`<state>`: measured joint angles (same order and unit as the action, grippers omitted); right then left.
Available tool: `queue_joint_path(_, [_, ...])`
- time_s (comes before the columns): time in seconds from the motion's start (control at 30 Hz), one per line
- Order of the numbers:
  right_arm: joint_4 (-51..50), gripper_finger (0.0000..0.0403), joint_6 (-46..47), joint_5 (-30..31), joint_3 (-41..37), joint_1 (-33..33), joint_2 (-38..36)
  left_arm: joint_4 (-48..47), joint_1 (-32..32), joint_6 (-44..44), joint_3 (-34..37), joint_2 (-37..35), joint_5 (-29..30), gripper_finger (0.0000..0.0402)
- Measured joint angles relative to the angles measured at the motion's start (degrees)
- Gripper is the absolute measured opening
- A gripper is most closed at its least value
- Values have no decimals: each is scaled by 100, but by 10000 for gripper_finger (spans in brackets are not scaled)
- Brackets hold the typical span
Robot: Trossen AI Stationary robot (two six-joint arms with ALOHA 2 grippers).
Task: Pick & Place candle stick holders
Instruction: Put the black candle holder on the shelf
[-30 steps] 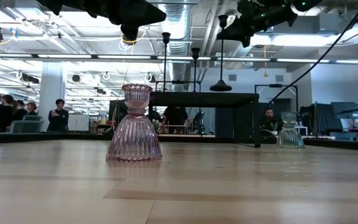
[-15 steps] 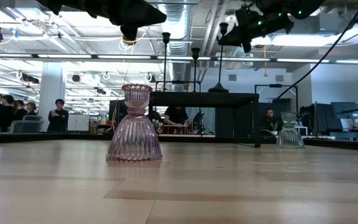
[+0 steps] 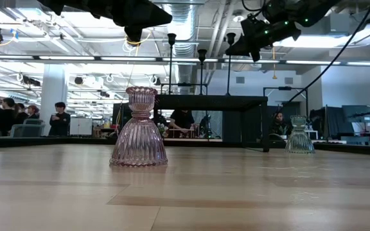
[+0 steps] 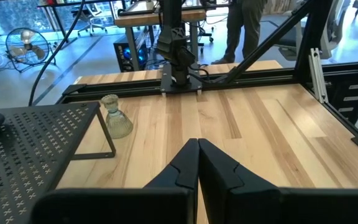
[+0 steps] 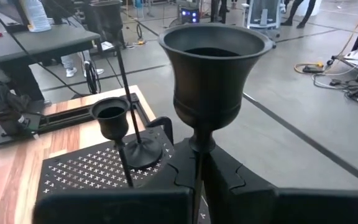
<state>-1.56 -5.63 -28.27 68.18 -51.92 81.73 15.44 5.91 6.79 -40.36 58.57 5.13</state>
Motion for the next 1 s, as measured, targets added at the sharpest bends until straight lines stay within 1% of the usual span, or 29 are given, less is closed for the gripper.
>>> queue_joint_path(1.0, [-122,0,-33,-20,0,-33,13,-11,1,0,0,0,1,8])
